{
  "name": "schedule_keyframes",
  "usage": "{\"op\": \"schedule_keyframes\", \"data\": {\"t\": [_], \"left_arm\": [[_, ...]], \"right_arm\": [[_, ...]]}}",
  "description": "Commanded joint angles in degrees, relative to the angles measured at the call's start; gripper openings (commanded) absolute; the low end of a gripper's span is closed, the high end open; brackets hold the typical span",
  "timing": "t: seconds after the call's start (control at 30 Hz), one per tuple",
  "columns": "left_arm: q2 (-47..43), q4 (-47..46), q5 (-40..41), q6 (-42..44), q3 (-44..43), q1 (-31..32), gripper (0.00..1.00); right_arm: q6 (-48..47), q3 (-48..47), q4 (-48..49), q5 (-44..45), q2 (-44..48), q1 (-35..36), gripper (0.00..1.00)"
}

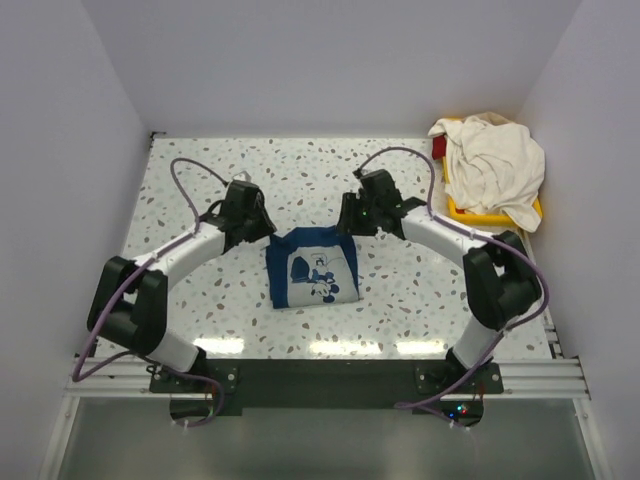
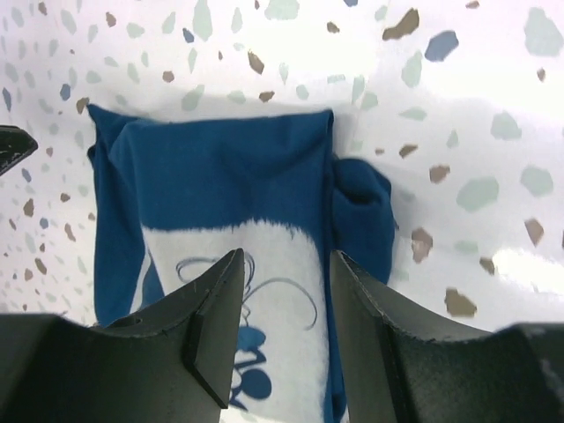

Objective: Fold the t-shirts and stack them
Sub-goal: Fold the tshirt

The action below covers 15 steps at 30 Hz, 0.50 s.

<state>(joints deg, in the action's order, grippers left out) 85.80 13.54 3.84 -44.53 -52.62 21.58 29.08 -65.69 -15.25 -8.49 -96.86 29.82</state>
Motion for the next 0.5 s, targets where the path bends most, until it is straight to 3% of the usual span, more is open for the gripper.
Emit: {"op": "schedule_keyframes", "data": {"t": [0.0, 0.47], "left_arm": [[4.63, 2.81, 4.60, 2.69, -4.41, -0.14, 0.35], [13.69, -0.79, 4.87, 4.37, -7.32, -0.84, 0.39]], "right_arm": [[-1.83, -4.35, 0.13, 0.40, -4.82, -0.03, 0.47], [-2.63, -11.65, 3.55, 2.87, -16.78, -0.20, 0.47]]}}
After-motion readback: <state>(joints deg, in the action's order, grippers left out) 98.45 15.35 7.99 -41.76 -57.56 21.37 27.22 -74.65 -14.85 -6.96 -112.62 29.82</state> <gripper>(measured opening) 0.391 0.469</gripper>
